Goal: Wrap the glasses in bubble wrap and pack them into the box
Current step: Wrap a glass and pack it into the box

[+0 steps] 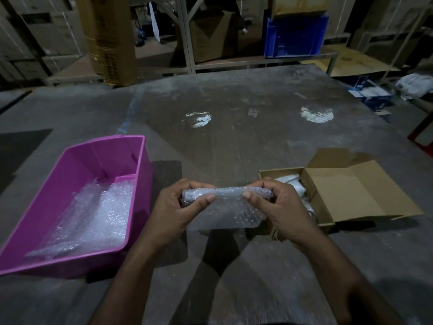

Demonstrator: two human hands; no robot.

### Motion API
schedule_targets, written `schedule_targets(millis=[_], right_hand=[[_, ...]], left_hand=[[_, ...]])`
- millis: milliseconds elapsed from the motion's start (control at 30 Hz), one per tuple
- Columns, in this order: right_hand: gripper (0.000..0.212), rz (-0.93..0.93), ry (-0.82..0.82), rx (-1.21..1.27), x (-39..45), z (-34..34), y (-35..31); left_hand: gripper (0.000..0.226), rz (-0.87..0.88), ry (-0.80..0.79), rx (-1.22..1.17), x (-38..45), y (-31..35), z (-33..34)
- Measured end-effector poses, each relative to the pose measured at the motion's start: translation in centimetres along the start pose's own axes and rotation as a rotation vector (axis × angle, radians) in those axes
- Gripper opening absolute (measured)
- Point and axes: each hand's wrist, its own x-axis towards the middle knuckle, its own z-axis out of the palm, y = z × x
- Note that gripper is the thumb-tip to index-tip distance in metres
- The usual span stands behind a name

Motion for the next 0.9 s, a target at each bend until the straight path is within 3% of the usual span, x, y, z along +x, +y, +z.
schedule_targets(millis=[167, 267, 400, 567, 667, 833, 900], right_hand=[[0.031, -0.034, -0.008, 0.029, -0.1, 0.1, -0.1], [0.026, -0.051, -0.029, 0.029, -0.1, 0.1, -0.4], [0.036, -0.006, -0.053, 0.061, -0.1, -0.1, -0.1], [0.017, -0.032, 0.022, -0.037, 0.4, -0.2, 0.4], [0.022, -0.052, 0.028, -0.072, 0.6, -0.1, 0.6], [0.026, -0.033, 0.006, -0.016, 0.4, -0.2, 0.3], [0.027, -0.031, 0.033, 0.020, 0.6, 0.0, 0.5]], left_hand=[[0.043, 0.035, 0.046, 0.007, 0.1, -0.1, 0.4], [0.032, 0.032, 0.044, -0.051, 0.1, 0.2, 0.8], [0.019, 0.031, 0.033, -0.076, 0.0, 0.4, 0.7], [0.036, -0.005, -0.043, -0.027, 0.0, 0.2, 0.5], [0.020, 0.079, 0.007, 0.054, 0.4, -0.3, 0.4], [0.008, 0.046, -0.007, 0.005, 0.4, -0.4, 0.4], [0.026, 0.045, 0.014, 0.011, 0.4, -0.2, 0.5]])
